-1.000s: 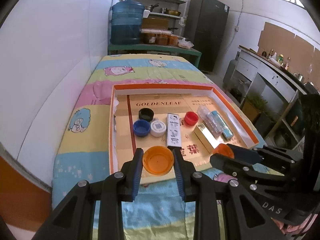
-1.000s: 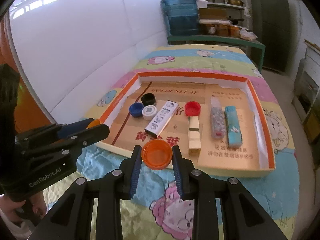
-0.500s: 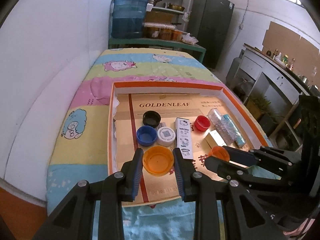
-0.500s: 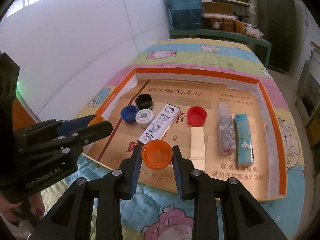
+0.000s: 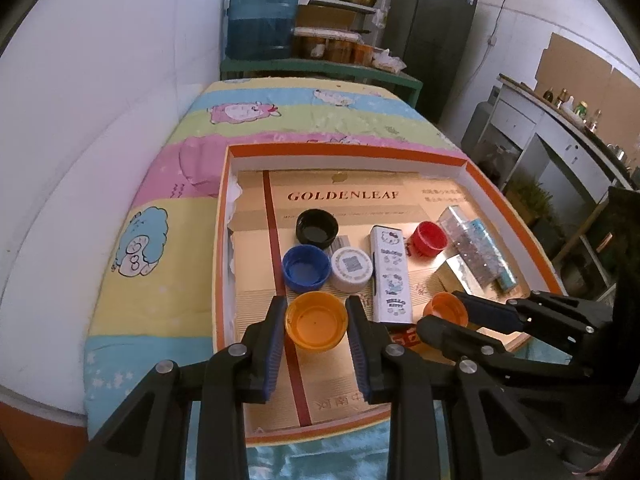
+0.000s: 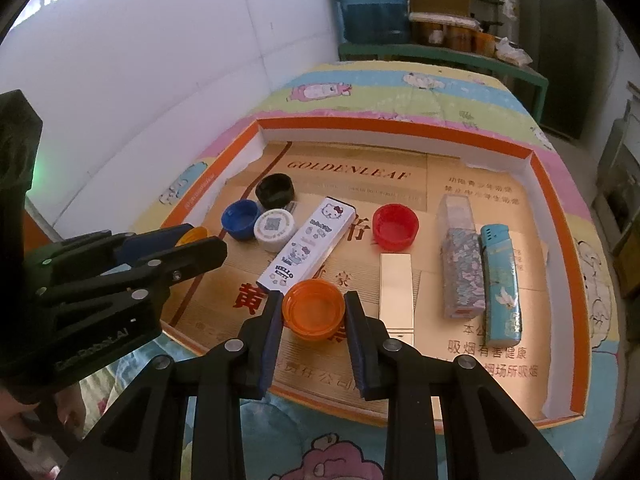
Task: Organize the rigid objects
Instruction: 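Carry both orange caps over the tray with both grippers, then lower both orange caps into the tray and open both grippers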
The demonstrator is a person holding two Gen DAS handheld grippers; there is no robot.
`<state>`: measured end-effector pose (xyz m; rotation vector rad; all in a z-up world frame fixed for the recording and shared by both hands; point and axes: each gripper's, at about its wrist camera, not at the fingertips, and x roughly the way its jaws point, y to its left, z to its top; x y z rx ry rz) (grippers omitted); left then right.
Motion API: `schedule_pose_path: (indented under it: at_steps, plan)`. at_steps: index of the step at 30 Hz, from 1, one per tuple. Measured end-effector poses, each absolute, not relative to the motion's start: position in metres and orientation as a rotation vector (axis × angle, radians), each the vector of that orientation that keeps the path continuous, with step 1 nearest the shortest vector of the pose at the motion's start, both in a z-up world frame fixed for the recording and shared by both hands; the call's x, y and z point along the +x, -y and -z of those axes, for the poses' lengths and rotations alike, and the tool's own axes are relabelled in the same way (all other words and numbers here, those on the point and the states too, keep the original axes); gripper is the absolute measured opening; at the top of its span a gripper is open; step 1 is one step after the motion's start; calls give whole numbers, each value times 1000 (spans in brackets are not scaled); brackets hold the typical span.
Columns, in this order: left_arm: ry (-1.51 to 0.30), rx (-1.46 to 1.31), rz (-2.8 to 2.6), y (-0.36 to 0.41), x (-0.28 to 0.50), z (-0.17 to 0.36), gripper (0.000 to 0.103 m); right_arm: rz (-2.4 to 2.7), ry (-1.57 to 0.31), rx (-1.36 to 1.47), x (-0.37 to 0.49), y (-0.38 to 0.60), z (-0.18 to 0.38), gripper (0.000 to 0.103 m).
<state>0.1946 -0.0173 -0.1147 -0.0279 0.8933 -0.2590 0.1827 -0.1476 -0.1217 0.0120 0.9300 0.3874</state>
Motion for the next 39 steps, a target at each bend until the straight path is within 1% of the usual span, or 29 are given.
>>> schedule_pose_path:
  at_steps: [10, 27, 30, 33, 37, 39]
  plan:
    - [-927, -7, 252, 20, 203, 125, 30, -391, -948, -5, 187, 145, 126, 31]
    - [-922, 56, 259, 30, 201, 128, 31, -387, -950, -19, 191, 143, 127, 31]
    - [-921, 55, 263, 30, 200, 127, 32, -388, -950, -18, 191, 143, 127, 31]
    - [-918, 58, 257, 30, 200, 127, 37, -391, -948, -16, 191, 144, 127, 35]
    - [-912, 46, 259, 28, 200, 125, 41, -378, -948, -7, 190, 148, 127, 44]
    - [-906, 50, 255, 27, 199, 124, 45, -383, -942, 5, 188, 150, 125, 45]
